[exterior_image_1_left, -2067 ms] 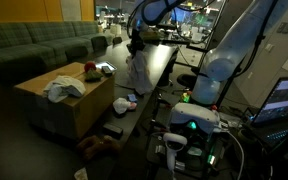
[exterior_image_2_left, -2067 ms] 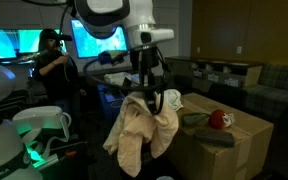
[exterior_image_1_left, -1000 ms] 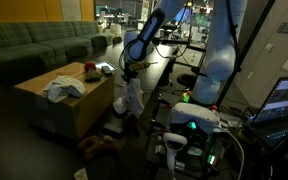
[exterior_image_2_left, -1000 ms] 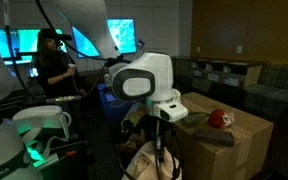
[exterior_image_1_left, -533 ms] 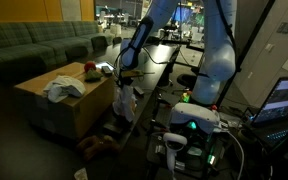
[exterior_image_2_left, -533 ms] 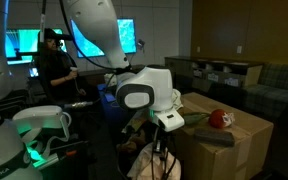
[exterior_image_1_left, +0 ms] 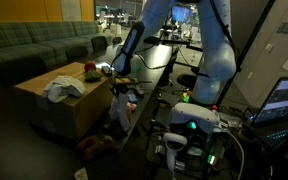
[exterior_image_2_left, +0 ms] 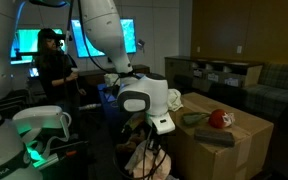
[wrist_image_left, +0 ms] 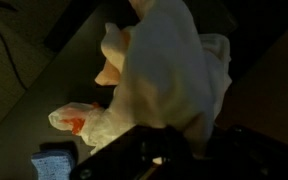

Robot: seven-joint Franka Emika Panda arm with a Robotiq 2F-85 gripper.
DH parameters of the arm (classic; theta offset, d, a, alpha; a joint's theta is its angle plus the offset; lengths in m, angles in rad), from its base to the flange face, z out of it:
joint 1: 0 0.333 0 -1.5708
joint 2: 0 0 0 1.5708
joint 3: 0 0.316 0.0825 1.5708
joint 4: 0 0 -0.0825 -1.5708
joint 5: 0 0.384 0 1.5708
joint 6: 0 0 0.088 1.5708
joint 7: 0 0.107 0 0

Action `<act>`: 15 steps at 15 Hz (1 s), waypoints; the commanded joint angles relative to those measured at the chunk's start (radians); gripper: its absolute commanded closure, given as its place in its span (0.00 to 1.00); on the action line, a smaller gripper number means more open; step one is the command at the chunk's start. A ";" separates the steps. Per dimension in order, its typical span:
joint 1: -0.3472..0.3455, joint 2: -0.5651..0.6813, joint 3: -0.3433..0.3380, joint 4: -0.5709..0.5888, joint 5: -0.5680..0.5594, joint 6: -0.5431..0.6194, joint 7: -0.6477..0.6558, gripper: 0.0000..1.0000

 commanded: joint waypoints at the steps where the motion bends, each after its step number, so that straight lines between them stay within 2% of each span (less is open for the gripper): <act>1: -0.013 0.034 0.029 0.039 0.078 0.022 -0.012 0.92; 4: 0.020 0.068 -0.015 0.055 0.071 0.075 0.013 0.92; 7: 0.014 0.103 -0.024 0.073 0.075 0.100 0.011 0.91; 8: 0.014 0.109 -0.024 0.074 0.077 0.103 0.010 0.61; 10: 0.017 0.119 -0.027 0.077 0.075 0.105 0.009 0.56; 12: 0.014 0.117 -0.020 0.072 0.070 0.090 -0.004 0.40; 15: -0.025 0.075 0.034 0.048 0.079 0.049 -0.051 0.17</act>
